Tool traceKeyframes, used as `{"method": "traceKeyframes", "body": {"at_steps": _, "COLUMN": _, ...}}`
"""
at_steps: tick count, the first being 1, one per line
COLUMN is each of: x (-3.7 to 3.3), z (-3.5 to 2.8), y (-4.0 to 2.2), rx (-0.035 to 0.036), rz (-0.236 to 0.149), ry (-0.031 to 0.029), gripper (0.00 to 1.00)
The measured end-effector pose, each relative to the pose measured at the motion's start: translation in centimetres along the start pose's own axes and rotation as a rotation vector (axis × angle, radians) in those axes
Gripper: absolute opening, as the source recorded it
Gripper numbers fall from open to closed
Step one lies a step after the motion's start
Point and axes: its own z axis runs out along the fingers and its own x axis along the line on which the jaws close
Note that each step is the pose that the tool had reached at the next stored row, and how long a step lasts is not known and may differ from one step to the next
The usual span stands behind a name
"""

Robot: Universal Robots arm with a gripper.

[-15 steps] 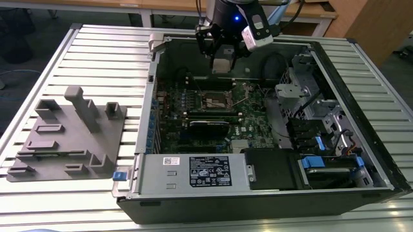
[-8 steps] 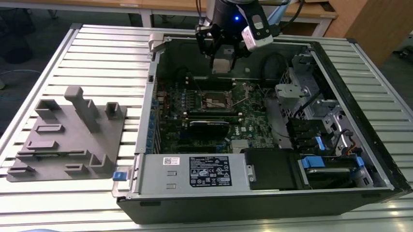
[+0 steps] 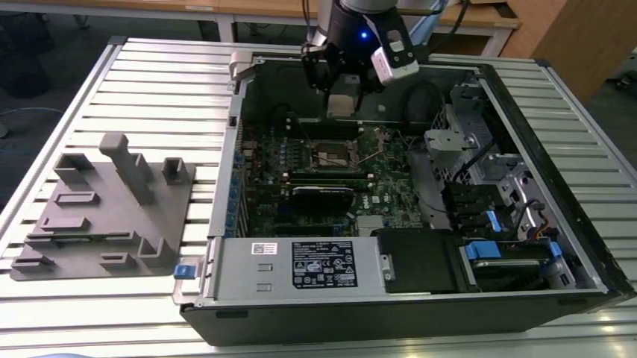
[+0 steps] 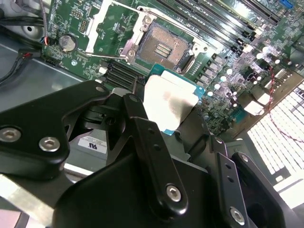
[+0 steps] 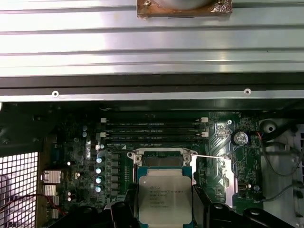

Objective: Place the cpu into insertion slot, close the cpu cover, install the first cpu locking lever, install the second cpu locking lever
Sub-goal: 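Place the cpu into insertion slot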

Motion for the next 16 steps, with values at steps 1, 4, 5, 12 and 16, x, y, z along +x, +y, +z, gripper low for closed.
{"method": "traceKeyframes", "body": {"at_steps": 1, "x": 0.0, "z": 0.18, "y": -0.02, "rx": -0.0001, "rz": 0.0, "ry": 0.0, "gripper": 0.54}}
{"method": "traceKeyframes", "body": {"at_steps": 4, "x": -0.01, "z": 0.61, "y": -0.07, "rx": -0.0001, "rz": 0.0, "ry": 0.0, "gripper": 0.54}}
{"method": "traceKeyframes", "body": {"at_steps": 5, "x": -0.01, "z": 0.71, "y": -0.08, "rx": 0.0, "rz": 0.0, "ry": 0.0, "gripper": 0.54}}
{"method": "traceKeyframes", "body": {"at_steps": 12, "x": -0.02, "z": 0.84, "y": -0.09, "rx": 0.0, "rz": 0.0, "ry": 0.0, "gripper": 0.54}}
{"method": "traceKeyframes", "body": {"at_steps": 16, "x": -0.02, "z": 1.0, "y": -0.11, "rx": -0.0001, "rz": 0.0, "ry": 0.0, "gripper": 0.54}}
